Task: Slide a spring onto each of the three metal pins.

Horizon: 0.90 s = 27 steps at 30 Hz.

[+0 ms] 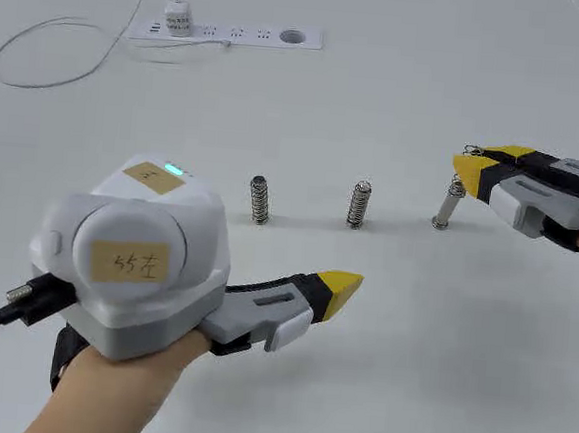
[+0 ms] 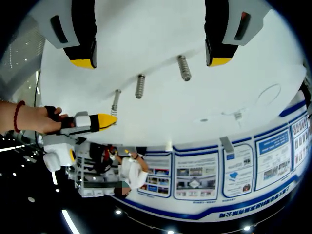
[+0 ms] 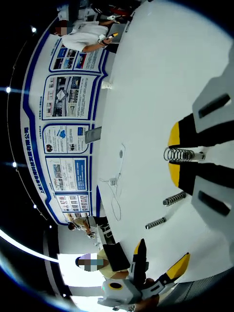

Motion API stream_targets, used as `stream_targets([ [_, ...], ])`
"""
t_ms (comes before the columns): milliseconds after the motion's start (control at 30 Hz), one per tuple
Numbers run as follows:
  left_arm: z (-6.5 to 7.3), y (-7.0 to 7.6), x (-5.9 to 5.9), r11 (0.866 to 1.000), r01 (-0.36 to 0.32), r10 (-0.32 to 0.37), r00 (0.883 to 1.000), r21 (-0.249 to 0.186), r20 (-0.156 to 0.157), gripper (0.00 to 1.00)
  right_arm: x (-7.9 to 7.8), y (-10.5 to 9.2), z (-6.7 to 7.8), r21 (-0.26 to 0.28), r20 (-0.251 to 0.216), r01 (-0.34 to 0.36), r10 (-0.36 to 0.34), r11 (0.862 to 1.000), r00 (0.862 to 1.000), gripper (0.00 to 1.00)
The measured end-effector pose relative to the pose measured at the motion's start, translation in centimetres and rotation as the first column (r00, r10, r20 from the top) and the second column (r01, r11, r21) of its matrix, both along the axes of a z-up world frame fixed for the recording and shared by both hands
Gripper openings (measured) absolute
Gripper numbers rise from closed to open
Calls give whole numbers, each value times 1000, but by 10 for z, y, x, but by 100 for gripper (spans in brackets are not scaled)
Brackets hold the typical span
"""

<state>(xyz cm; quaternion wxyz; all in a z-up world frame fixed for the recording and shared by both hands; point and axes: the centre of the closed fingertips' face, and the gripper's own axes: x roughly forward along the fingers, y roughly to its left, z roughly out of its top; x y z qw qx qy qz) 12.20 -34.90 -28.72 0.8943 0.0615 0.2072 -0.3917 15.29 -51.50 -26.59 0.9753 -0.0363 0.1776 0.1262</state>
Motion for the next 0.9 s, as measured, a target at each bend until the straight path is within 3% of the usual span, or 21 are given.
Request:
stream_targets([
  [167, 1, 0, 0, 1000, 2, -2, 1000, 2, 1, 92, -6, 2, -8, -62, -7, -7, 7, 998, 1000, 12],
  [333, 0, 1, 0, 1000, -2, 2, 1000, 5, -4, 90, -7, 2, -16, -68, -26, -3, 1, 998, 1000, 11],
  [900, -3, 5, 2, 1000, -14, 14, 1000, 16, -12, 88, -8, -2, -36, 34, -96, 51, -48, 998, 994, 11],
])
